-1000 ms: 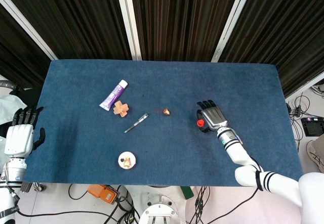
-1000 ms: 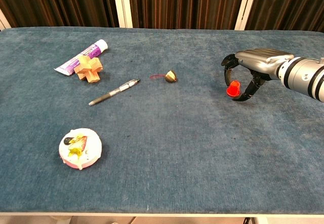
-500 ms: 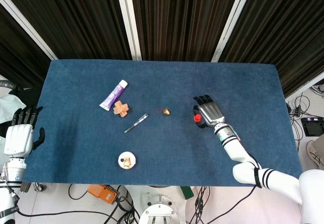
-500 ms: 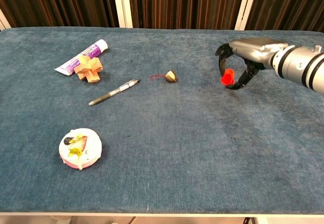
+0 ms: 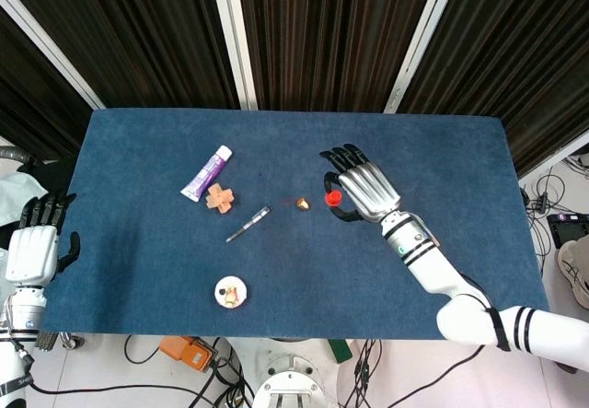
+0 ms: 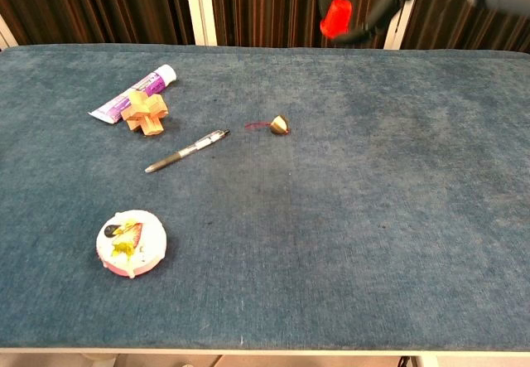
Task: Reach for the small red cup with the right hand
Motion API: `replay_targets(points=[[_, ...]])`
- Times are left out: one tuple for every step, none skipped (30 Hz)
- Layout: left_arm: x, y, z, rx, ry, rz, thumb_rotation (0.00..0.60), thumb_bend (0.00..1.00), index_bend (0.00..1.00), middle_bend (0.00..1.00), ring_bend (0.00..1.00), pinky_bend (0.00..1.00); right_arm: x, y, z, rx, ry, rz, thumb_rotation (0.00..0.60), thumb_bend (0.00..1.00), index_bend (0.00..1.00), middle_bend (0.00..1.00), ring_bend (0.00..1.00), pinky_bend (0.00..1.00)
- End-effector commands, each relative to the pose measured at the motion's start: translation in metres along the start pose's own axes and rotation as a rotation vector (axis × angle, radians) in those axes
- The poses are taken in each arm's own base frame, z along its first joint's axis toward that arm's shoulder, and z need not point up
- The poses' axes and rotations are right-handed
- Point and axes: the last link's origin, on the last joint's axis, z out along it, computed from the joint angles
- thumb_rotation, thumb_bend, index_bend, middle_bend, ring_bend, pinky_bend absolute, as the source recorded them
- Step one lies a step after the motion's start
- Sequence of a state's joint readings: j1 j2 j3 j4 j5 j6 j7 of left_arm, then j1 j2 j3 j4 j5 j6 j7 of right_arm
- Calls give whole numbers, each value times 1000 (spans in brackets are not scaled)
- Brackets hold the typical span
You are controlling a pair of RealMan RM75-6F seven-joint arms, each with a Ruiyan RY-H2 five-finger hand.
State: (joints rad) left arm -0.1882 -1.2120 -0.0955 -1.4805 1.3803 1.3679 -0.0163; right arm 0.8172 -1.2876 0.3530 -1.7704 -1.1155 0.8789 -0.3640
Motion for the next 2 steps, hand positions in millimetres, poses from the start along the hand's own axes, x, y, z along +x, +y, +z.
replay_targets(points=[[0, 0, 0, 0, 0, 0, 600, 535, 112, 29, 46, 36, 22, -13, 2, 25, 24, -12, 600, 518, 605, 169, 139, 112], [0, 0, 0, -1, 0, -1, 600, 535, 112, 29, 46, 36, 23, -14, 2, 26, 21, -9, 600, 518, 606, 169, 139, 112]])
